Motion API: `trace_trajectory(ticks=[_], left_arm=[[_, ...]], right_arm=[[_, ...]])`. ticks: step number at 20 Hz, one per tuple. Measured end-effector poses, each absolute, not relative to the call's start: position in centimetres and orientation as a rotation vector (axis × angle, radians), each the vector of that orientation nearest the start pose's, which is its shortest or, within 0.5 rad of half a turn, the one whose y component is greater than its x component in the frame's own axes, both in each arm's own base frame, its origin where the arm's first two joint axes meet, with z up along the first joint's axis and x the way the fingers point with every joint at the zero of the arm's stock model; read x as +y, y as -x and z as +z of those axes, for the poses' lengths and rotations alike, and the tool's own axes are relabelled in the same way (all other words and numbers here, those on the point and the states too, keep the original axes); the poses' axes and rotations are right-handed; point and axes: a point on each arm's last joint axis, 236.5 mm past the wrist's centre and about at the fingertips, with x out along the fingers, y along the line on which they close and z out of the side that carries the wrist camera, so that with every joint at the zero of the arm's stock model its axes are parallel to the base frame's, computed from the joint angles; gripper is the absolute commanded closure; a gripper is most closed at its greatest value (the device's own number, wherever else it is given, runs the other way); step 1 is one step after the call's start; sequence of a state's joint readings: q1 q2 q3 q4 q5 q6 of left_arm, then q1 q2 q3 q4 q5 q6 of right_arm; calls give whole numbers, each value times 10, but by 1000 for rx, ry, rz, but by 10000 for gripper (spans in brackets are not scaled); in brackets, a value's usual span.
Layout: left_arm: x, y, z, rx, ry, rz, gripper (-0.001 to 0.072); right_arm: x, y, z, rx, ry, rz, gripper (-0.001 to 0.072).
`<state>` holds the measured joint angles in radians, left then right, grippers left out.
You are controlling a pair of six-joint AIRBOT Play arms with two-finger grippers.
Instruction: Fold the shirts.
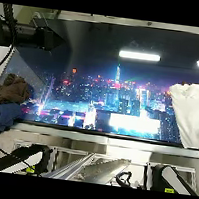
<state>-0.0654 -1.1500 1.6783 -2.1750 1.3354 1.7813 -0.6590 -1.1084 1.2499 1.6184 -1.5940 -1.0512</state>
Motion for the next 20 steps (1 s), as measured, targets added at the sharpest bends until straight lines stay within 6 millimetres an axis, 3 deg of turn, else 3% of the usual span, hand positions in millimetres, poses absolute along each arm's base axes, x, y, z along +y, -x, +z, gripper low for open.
trace_trajectory(ticks=[1, 2, 5, 7, 9, 11, 13, 16, 18, 20], left_arm=[[-155, -375, 281, 730, 151, -637, 691], [-155, -375, 281, 730, 151, -637, 691], [-155, -374, 280, 734, 159, -634, 692], [-157, -369, 272, 755, 175, -633, 692], [-165, -357, 256, 797, 196, -641, 692], [-180, -335, 231, 856, 209, -670, 692], [-200, -308, 202, 911, 220, -704, 692], [-226, -267, 158, 976, 253, -740, 692], [-238, -244, 130, 1009, 281, -748, 692], [-244, -226, 108, 1034, 297, -753, 692]], right_arm=[[-169, -258, 84, 1191, -938, -794, 519], [-162, -278, 94, 1138, -954, -710, 681], [-131, -329, 121, 1017, -955, -454, 698], [-103, -351, 133, 991, -896, -312, 698], [-62, -367, 139, 995, -807, -167, 698], [-8, -373, 140, 1008, -700, -13, 698], [51, -366, 135, 1019, -594, 135, 697], [132, -334, 110, 1052, -454, 325, 697], [169, -309, 89, 1083, -383, 418, 697], [193, -290, 73, 1106, -335, 480, 697]])
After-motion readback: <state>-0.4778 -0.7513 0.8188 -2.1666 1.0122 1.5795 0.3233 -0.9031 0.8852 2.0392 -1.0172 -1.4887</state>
